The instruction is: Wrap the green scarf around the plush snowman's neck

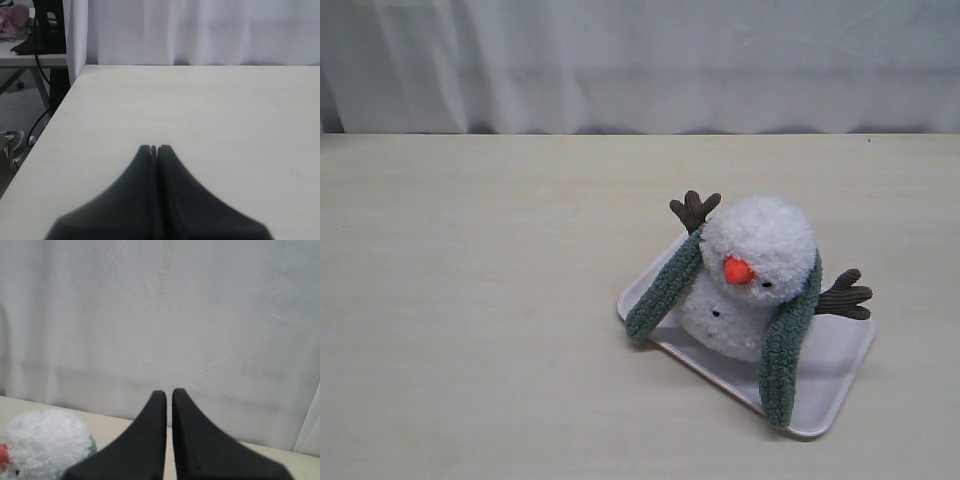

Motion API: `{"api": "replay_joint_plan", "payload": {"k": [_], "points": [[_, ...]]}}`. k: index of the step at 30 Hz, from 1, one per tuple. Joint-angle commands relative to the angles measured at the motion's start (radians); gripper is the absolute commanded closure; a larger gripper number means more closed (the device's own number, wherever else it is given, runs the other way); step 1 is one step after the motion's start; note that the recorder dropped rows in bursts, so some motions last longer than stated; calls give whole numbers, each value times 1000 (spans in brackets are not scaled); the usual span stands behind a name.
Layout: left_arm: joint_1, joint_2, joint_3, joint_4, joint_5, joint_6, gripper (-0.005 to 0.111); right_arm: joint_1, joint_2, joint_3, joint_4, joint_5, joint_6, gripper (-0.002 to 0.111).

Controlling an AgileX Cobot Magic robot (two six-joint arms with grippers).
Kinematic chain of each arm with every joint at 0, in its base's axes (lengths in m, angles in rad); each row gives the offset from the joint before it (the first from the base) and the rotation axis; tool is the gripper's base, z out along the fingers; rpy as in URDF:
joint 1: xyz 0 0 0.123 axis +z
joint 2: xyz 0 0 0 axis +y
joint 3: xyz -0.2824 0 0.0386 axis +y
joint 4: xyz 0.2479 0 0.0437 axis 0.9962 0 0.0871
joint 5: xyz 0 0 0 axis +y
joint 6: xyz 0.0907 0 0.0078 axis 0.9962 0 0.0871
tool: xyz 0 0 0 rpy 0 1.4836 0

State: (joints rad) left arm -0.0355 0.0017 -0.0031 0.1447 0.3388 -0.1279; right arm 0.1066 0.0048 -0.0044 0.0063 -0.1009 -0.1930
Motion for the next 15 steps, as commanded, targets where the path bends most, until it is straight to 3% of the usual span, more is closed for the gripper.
{"api": "replay_joint_plan", "payload": {"k": [1,15], "points": [[0,-2,3,1,-9,1,107,-4,-5,4,-6,61,6,104],[0,-2,3,1,-9,1,107,-4,-5,4,-153,384,273,104]]}}
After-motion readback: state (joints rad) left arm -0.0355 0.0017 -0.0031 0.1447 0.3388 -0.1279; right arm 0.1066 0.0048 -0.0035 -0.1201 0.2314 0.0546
